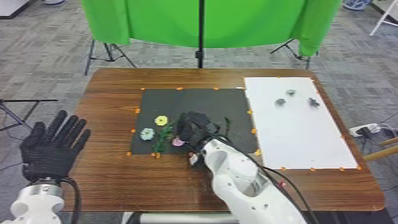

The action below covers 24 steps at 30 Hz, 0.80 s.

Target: Arrange flowers

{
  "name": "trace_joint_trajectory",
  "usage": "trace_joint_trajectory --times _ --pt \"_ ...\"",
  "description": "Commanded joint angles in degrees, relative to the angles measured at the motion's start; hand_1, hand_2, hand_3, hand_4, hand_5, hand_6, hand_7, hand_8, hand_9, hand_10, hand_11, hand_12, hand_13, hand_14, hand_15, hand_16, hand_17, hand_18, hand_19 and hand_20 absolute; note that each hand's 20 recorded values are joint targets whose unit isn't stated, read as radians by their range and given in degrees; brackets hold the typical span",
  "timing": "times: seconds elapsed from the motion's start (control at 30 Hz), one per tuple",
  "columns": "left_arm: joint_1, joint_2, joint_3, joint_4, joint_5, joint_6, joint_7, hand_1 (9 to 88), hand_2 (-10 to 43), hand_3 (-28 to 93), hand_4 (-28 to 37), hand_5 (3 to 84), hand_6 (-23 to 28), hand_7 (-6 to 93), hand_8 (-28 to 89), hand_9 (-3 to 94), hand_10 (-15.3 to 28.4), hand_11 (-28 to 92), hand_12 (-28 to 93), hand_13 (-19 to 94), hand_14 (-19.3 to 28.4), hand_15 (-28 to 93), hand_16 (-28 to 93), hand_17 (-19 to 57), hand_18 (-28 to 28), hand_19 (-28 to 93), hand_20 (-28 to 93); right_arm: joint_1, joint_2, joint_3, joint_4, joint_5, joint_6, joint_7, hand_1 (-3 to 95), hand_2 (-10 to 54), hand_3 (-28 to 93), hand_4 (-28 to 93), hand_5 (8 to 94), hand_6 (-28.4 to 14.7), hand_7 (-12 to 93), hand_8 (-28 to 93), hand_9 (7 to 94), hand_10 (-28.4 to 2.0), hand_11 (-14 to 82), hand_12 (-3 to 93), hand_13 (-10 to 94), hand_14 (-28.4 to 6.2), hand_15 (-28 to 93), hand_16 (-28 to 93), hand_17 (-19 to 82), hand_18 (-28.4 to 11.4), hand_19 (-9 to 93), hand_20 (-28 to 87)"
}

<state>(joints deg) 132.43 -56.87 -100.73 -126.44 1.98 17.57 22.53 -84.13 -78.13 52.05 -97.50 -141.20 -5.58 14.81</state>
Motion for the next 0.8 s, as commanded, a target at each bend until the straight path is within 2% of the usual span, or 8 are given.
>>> trace_joint_trajectory --times 0.03,0.13,0.27,0.3,0.4,0.53,0.67,0.8 --pt "0.41 -0.58 0.40 0.63 -0.81 -1.36 -0.44 22.6 11.9 80 -28.3 40.2 7.3 11.7 -10 35.9 13.4 16 9 29 12.1 16 -2 -5.4 12.3 29 12 -0.49 0.48 0.93 -3.62 1.91 0.05 1.10 54.4 -9.5 76 -28 70.8 0.8 27 -4 58.5 -12.2 13.1 15.8 57 -8.3 42 28 26 -19.2 74 36" --pt "0.34 -0.62 0.43 0.64 -0.84 -1.08 -0.21 22.5 10.8 80 -28.3 40.1 7.3 11.7 -10 35.8 13.4 15 9 29 12.1 16 -2 -5.4 12.3 29 12 -0.55 0.43 1.37 -4.74 2.57 -0.68 1.02 51.7 -9.5 79 -28 69.2 0.9 27 -6 56.4 -12.7 12.8 16.1 55 -9.4 46 22 25 -19.3 75 37" --pt "0.39 -0.68 0.45 0.65 -1.20 -1.33 -0.12 23.3 8.5 81 -28.3 39.9 7.2 11.6 -10 35.7 13.3 15 10 29 12.1 15 -1 -5.4 12.4 29 12 -0.49 0.58 2.07 -6.13 2.69 -3.03 1.62 49.9 -9.5 84 -28 67.5 1.2 27 -15 53.6 -13.7 11.5 16.1 54 -9.7 47 21 25 -19.4 75 37" --pt "0.54 -0.80 0.32 0.65 -1.28 -1.63 -0.17 24.7 6.7 80 -28.3 39.8 7.2 11.6 -10 35.7 13.3 15 10 29 12.1 15 -1 -5.4 12.4 29 12 -0.45 0.52 2.46 -6.47 3.22 -4.10 1.91 50.2 -9.5 84 -28 67.0 1.2 27 -16 52.9 -13.8 11.2 16.0 53 -9.8 47 21 24 -19.4 75 37" --pt "0.47 -0.94 0.31 0.70 -0.51 -1.33 -0.35 30.0 0.1 80 -28.2 39.7 7.2 11.7 -10 35.6 13.1 15 10 29 12.0 15 -1 -5.4 12.4 29 12 -0.72 0.31 4.39 -8.17 5.31 -6.90 2.99 50.8 -9.5 85 -28 65.4 1.1 27 -16 51.4 -14.1 10.7 15.9 52 -9.9 48 20 24 -19.6 75 37" --pt "0.51 -1.15 0.33 0.77 -0.63 -1.69 0.00 32.9 -3.0 80 -28.2 39.5 7.2 11.9 -10 35.4 12.7 16 10 29 11.8 15 -1 -5.4 12.3 28 12 0.08 0.29 8.13 -10.59 8.74 -10.57 4.58 50.0 -9.5 85 -28 60.8 -0.3 24 -16 48.8 -14.9 9.8 16.0 50 -10.7 48 20 23 -19.8 75 38" --pt "0.37 -1.38 0.58 0.60 -1.06 -2.06 0.66 32.9 -3.0 80 -28.2 39.5 7.3 12.1 -10 35.3 12.6 16 10 29 11.7 15 -1 -5.4 12.3 28 12 1.95 2.51 13.53 -11.13 10.60 -6.32 7.94 46.7 -9.5 83 -28 54.2 -2.0 17 -13 46.2 -15.8 8.4 15.8 48 -11.9 47 19 22 -20.3 75 37" --pt "0.91 -1.47 0.48 0.25 -1.23 -2.10 1.59 31.0 -1.0 80 -28.3 39.5 7.3 12.0 -10 35.4 12.9 16 10 29 11.7 16 -1 -5.3 12.3 28 12 4.98 6.73 19.32 -6.80 8.38 -1.03 11.32 42.6 -9.5 81 -28 51.1 -3.7 13 -11 44.9 -16.4 7.6 15.6 45 -13.6 42 17 22 -20.1 72 35"
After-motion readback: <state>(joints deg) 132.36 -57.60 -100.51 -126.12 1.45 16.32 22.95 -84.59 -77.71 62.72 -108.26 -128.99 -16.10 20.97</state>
